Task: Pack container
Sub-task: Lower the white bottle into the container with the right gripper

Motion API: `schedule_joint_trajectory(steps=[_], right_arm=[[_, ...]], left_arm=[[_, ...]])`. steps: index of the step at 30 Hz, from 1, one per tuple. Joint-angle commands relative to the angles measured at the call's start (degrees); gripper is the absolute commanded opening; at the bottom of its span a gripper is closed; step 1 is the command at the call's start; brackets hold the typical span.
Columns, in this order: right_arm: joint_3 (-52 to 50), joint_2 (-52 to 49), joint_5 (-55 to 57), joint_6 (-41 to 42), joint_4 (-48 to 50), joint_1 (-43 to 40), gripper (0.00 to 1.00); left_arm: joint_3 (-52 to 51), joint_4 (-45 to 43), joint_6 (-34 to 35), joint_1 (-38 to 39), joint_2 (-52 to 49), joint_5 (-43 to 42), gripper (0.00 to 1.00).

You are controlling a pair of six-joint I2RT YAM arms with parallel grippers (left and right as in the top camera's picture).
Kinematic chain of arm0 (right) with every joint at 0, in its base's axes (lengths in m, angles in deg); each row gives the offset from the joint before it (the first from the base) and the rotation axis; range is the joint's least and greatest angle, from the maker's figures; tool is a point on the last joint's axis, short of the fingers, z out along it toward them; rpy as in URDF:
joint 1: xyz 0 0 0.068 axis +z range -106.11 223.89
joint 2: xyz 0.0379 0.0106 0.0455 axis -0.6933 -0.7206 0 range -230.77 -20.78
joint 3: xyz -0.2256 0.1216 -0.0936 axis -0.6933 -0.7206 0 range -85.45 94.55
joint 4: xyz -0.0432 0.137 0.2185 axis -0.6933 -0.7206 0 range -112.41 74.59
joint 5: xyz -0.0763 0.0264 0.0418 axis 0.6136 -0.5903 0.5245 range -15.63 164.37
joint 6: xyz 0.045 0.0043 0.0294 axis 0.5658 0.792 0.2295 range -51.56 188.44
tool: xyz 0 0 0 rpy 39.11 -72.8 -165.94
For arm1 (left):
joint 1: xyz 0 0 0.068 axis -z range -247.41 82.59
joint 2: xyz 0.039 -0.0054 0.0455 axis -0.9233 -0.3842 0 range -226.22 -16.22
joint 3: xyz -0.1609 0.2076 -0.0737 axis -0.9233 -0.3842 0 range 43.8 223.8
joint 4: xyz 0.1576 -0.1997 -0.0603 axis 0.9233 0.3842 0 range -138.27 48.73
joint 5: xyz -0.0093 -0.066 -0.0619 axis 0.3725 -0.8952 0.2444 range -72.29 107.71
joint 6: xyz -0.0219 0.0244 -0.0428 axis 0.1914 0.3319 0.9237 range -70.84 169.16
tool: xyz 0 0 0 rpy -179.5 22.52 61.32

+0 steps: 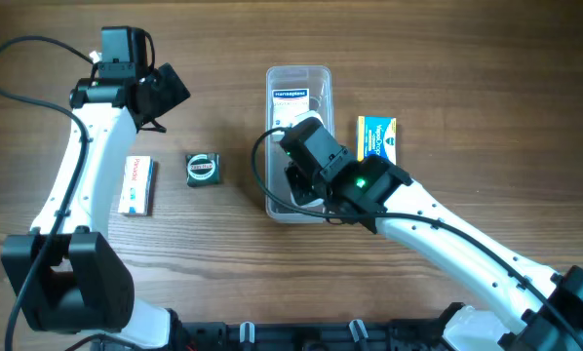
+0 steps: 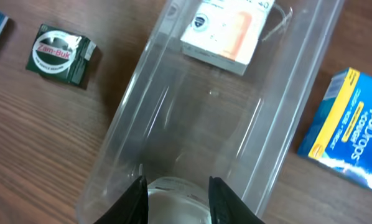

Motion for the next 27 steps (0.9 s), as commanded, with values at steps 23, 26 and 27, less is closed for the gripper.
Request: schedule_joint_trajectory(steps=[23, 26, 27], right_arm=[[-1.9, -3.1, 2.7, 3.0, 1.4, 0.2, 0.22], [-2.6, -3.1, 2.7, 3.0, 2.1, 0.2, 0.22], [-2.6, -3.3, 2.7, 3.0, 2.1, 0.2, 0.22]], left_arm=[[0.5, 0.2, 0.8, -0.3, 1.1, -0.3, 1.0], [0.5, 0.2, 0.8, -0.3, 1.1, -0.3, 1.0], [0.5, 0.2, 0.8, -0.3, 1.1, -0.3, 1.0]])
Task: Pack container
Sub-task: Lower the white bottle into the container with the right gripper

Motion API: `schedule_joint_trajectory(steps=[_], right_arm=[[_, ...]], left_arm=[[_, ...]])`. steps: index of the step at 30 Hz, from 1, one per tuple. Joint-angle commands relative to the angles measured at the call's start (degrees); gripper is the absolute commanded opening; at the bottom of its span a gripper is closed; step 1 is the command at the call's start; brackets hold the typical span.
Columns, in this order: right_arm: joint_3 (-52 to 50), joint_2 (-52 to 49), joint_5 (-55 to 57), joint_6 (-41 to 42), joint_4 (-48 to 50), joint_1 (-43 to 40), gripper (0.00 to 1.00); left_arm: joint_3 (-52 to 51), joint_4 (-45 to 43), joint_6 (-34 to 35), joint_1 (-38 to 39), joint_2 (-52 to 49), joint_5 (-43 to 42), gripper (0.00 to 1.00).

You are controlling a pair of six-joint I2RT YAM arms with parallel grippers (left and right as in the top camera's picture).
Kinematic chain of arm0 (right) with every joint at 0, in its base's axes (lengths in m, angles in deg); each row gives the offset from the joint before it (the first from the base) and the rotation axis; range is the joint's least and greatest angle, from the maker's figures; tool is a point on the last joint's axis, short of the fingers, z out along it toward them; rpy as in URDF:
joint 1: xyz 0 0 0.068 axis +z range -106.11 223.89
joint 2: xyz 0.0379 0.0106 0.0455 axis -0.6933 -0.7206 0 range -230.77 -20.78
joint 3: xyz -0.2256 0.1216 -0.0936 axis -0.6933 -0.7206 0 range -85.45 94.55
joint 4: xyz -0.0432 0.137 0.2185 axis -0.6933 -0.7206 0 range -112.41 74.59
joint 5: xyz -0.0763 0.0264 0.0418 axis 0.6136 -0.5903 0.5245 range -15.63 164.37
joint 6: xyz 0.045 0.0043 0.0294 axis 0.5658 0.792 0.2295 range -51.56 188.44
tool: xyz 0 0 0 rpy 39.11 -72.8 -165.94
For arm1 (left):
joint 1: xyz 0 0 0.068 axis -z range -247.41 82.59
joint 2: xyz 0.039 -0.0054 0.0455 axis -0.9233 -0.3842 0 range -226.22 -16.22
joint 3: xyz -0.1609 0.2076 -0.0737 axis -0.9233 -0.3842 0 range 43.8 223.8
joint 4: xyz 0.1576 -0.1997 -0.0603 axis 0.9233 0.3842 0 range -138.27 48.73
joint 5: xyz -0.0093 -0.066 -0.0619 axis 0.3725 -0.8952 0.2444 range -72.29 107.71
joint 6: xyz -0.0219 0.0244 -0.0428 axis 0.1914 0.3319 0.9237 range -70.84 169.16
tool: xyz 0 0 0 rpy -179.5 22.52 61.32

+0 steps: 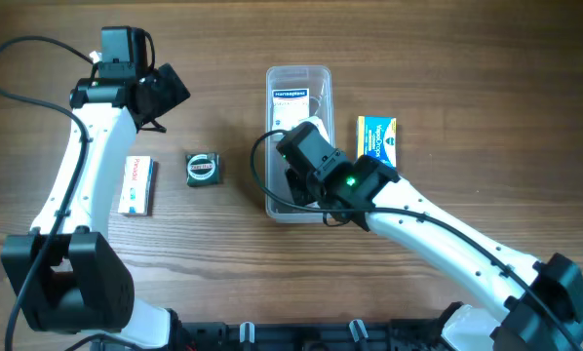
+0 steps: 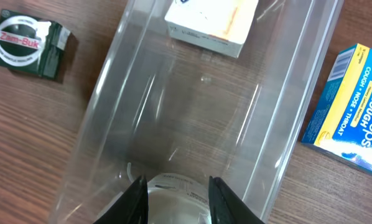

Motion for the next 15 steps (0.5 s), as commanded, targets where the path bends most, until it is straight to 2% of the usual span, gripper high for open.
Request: schedule_joint_trajectory(steps=[1, 15], right_arm=[[-0.5, -0.8, 1.5, 0.6, 0.9, 0.2, 0.22], [-0.5, -4.4, 1.4, 0.6, 2.6, 0.2, 0.22]], left_arm=[[0.5, 0.2, 0.8, -0.3, 1.1, -0.3, 1.0], [0.5, 0.2, 0.8, -0.3, 1.1, -0.3, 1.0]])
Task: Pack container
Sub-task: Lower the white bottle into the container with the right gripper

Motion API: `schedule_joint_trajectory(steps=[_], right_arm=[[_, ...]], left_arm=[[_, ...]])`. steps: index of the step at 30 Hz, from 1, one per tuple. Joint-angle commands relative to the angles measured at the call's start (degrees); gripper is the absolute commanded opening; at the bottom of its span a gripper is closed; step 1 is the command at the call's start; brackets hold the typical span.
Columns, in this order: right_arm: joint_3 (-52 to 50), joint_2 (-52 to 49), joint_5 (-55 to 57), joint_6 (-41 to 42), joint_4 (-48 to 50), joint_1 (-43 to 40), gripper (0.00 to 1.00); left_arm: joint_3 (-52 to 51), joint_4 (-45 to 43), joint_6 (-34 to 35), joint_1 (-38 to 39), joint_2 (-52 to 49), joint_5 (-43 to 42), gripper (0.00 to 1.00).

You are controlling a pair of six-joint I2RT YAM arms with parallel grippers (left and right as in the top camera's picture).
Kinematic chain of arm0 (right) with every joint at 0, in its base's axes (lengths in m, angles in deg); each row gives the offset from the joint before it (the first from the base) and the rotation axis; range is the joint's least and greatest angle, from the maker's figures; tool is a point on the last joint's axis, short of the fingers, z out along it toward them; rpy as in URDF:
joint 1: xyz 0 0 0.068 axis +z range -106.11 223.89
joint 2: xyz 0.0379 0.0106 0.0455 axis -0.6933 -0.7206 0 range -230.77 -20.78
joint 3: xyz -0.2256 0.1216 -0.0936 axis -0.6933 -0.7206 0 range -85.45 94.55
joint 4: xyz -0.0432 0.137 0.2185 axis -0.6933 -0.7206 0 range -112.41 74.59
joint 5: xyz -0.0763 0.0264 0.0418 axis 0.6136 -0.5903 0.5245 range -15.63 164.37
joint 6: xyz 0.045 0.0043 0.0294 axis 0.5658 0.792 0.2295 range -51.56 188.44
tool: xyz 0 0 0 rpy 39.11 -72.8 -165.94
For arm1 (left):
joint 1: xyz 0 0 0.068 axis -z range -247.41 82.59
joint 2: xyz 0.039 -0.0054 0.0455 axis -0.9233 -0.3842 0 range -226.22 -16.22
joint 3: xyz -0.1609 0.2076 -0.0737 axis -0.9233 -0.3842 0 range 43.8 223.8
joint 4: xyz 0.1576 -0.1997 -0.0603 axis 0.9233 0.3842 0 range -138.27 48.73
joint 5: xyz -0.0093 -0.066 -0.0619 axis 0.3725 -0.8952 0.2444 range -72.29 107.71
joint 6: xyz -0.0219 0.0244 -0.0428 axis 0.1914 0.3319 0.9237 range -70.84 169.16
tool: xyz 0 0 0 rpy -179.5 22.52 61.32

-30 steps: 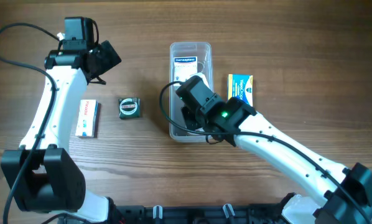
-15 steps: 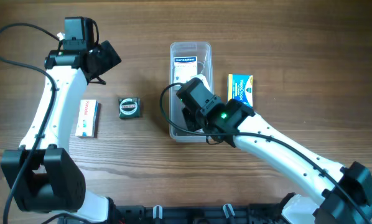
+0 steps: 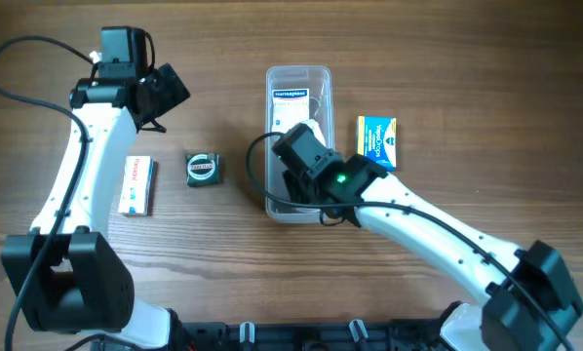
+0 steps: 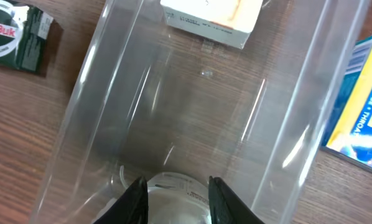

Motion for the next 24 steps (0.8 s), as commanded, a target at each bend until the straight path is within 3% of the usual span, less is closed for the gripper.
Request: schedule_joint_trajectory(steps=[1, 24], right_arm=[[-0.1, -0.9, 1.4, 0.6, 1.0, 0.2, 0.22], [-0.1, -1.4, 0.5, 0.7, -1.4, 0.2, 0.22]], left_arm=[[0.5, 0.2, 0.8, -0.3, 1.1, -0.3, 1.0], [0.5, 0.2, 0.8, -0.3, 1.1, -0.3, 1.0]])
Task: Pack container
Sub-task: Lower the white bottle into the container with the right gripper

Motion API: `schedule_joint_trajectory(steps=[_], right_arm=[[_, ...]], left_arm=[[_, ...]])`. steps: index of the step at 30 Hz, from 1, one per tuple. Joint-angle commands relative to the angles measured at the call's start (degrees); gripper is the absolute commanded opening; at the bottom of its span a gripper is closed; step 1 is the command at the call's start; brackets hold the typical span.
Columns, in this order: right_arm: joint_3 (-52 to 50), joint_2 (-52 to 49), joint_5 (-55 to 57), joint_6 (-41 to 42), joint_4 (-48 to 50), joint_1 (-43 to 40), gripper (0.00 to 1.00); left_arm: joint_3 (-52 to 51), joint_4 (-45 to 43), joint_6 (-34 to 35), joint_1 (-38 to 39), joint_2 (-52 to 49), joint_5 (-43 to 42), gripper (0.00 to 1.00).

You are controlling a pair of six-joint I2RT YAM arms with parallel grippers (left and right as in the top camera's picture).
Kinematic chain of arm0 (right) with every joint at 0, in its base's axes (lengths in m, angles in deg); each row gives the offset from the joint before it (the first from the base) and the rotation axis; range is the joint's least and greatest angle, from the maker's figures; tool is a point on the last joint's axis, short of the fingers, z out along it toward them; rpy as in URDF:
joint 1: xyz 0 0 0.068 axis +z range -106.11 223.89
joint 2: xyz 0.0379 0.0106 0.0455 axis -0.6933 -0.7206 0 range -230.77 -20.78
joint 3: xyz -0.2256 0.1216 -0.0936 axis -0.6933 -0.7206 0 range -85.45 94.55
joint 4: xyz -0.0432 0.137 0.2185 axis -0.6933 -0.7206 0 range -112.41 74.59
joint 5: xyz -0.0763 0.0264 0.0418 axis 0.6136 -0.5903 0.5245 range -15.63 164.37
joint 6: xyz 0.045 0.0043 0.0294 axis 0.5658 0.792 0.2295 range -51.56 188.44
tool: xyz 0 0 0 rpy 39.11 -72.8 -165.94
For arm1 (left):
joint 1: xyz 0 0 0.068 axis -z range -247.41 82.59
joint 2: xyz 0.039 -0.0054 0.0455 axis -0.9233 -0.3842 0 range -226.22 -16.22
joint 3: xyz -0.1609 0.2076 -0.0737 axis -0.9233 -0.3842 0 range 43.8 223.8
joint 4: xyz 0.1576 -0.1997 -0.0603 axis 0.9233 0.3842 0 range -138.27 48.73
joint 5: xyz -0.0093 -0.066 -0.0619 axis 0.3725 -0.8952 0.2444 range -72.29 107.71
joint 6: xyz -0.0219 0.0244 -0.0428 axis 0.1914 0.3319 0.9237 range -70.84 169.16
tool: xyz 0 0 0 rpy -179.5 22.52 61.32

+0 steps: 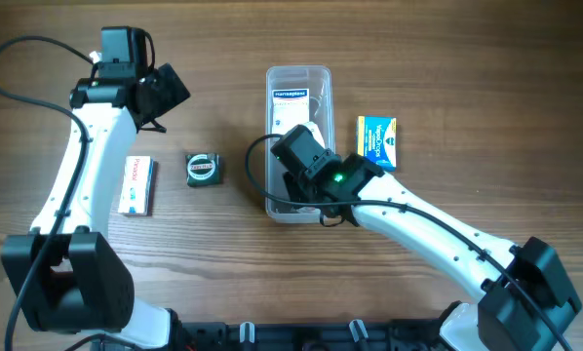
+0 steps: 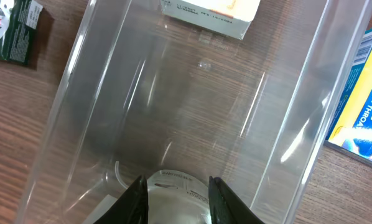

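Observation:
A clear plastic container (image 1: 268, 136) stands mid-table, long side running away from me; its wall (image 2: 80, 93) fills the right wrist view. A white box with orange print (image 2: 211, 14) lies at its far end. My right gripper (image 2: 175, 198) is down inside the near end, shut on a white, printed, rounded item (image 2: 173, 193) held between the black fingers. A dark green Zam-Buk tin box (image 1: 203, 168) and a white flat box (image 1: 136, 184) lie left of the container. A blue VapoDrops box (image 1: 376, 137) lies right of it. My left gripper (image 1: 165, 93) hovers far left; its state is unclear.
The wooden table (image 1: 447, 107) carries only these items. The left arm (image 1: 87, 146) arcs over the left side above the white flat box. The right arm (image 1: 418, 229) crosses the lower right.
My right gripper has sunk a little lower and further toward the container's near end, still holding the white item. The left arm has not moved.
The right gripper was shut on the white item over the container's near half. At each later moment it sat lower and deeper inside, the Zam-Buk tin sliding out of the wrist view's left edge. Now it holds the item near the container's floor.

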Motion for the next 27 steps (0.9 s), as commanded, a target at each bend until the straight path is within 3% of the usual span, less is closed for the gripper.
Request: schedule_joint_trajectory(steps=[1, 8, 15, 19, 27], right_arm=[[-0.1, -0.7, 0.3, 0.6, -0.3, 0.2, 0.22], [-0.1, -0.7, -1.6, 0.6, -0.7, 0.2, 0.23], [-0.1, -0.7, -1.6, 0.6, -1.4, 0.2, 0.47], [-0.1, -0.7, -1.8, 0.7, -1.6, 0.2, 0.66], [0.1, -0.2, -2.0, 0.6, -1.5, 0.2, 0.71]], left_arm=[[0.5, 0.2, 0.8, -0.3, 1.1, -0.3, 1.0], [0.5, 0.2, 0.8, -0.3, 1.1, -0.3, 1.0], [0.5, 0.2, 0.8, -0.3, 1.1, -0.3, 1.0], [0.5, 0.2, 0.8, -0.3, 1.1, -0.3, 1.0], [0.5, 0.2, 0.8, -0.3, 1.1, -0.3, 1.0]])
